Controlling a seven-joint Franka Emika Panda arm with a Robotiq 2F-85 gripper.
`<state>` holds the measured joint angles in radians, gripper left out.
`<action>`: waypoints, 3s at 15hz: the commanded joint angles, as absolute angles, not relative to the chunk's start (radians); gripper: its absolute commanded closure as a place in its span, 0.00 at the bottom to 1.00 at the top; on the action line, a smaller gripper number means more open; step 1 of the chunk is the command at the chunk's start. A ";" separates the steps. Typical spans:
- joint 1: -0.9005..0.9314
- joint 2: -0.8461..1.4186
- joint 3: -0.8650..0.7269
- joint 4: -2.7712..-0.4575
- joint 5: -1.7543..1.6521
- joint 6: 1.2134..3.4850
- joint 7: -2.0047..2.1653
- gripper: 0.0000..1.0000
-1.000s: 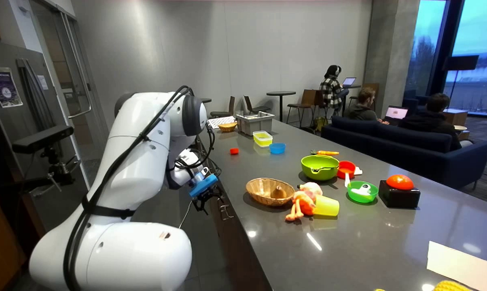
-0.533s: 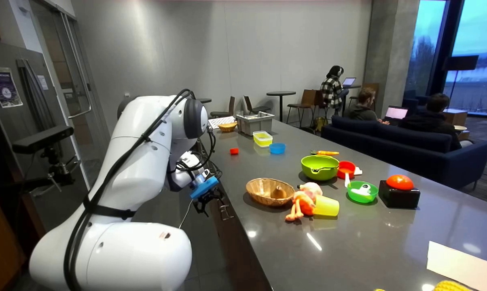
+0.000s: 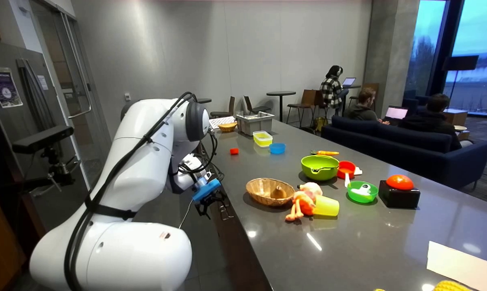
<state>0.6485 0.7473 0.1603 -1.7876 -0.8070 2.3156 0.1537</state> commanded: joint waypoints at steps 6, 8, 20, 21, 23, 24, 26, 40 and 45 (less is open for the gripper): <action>0.643 0.790 0.163 -1.733 -0.816 2.307 0.089 0.26; 0.642 0.796 0.162 -1.727 -0.815 2.305 0.077 0.34; 0.655 0.753 0.150 -1.760 -0.832 2.287 0.105 0.00; 0.656 0.747 0.151 -1.762 -0.833 2.285 0.107 0.00; 0.660 0.737 0.152 -1.766 -0.835 2.285 0.110 0.00; 0.662 0.734 0.151 -1.766 -0.837 2.283 0.110 0.00; 0.662 0.727 0.151 -1.768 -0.837 2.282 0.110 0.00; 0.636 0.735 0.138 -1.784 -0.837 2.291 0.096 0.00; 0.626 0.743 0.135 -1.774 -0.838 2.300 0.088 0.00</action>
<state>0.6538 0.7577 0.1585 -1.7678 -0.8070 2.2949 0.0957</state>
